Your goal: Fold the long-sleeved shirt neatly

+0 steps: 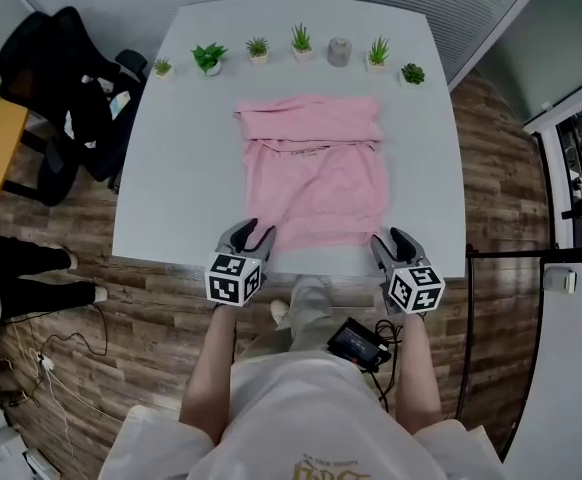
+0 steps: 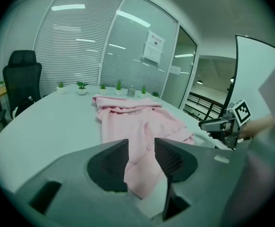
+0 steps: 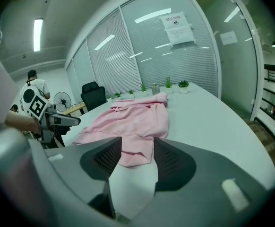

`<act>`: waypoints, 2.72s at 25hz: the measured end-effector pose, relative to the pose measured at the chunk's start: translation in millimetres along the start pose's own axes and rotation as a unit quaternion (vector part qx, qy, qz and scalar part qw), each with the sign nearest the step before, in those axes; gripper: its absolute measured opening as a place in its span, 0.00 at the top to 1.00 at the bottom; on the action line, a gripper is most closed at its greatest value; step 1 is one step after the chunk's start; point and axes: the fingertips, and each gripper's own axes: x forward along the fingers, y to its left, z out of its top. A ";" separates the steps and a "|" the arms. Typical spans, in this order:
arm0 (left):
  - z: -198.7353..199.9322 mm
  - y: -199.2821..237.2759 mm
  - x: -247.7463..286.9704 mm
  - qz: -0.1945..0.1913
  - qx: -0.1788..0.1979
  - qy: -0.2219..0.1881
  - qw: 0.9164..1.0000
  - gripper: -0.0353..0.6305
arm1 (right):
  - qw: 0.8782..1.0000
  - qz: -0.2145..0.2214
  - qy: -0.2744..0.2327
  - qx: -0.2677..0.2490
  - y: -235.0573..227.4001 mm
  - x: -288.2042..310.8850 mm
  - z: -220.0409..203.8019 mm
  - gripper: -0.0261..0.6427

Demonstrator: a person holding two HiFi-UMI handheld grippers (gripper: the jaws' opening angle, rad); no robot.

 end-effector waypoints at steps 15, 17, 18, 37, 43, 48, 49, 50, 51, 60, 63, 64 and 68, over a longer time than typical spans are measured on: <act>-42.3 2.9 14.4 -0.009 0.050 0.078 0.996 0.67 | 0.996 0.006 0.061 -0.064 2.4 26.8 -21.6 0.65; -47.1 2.5 15.8 -0.012 0.061 0.089 0.994 0.64 | 0.995 0.007 0.067 -0.070 2.9 30.2 -23.3 0.65; -49.2 1.9 16.4 -0.014 0.064 0.094 0.993 0.63 | 0.995 0.007 0.070 -0.074 3.2 31.6 -24.0 0.65; -61.4 11.9 27.7 -0.009 0.070 0.115 0.991 0.66 | 0.980 -0.019 0.121 -0.154 -0.6 50.3 -35.7 0.64; -59.9 15.9 27.8 0.006 0.049 0.109 0.993 0.71 | 0.982 -0.037 0.114 -0.146 -6.7 43.0 -36.6 0.65; -60.2 16.0 27.4 0.011 0.057 0.113 0.992 0.71 | 0.985 -0.061 0.112 -0.120 -16.5 39.1 -37.5 0.60; -60.5 16.2 27.5 0.012 0.060 0.114 0.992 0.70 | 0.984 -0.060 0.113 -0.120 -15.9 39.9 -37.3 0.60; -60.4 16.3 27.6 0.014 0.063 0.116 0.991 0.70 | 0.984 -0.057 0.115 -0.123 -14.3 40.8 -37.3 0.62; -59.9 15.9 27.7 0.014 0.067 0.117 0.991 0.70 | 0.984 -0.054 0.115 -0.128 -12.2 41.6 -37.6 0.65; -66.2 5.4 23.0 -0.004 0.115 0.124 0.986 0.64 | 0.985 -0.041 0.119 -0.118 -10.1 42.2 -40.0 0.70; -67.0 4.0 18.9 -0.003 0.111 0.127 0.986 0.63 | 0.985 -0.036 0.124 -0.111 -9.8 42.3 -40.5 0.70; -66.8 3.5 18.2 -0.003 0.110 0.126 0.986 0.63 | 0.986 -0.035 0.125 -0.109 -9.8 42.4 -40.5 0.70; -64.5 2.1 17.6 -0.003 0.114 0.118 0.986 0.63 | 0.986 -0.034 0.125 -0.108 -9.7 43.0 -41.2 0.70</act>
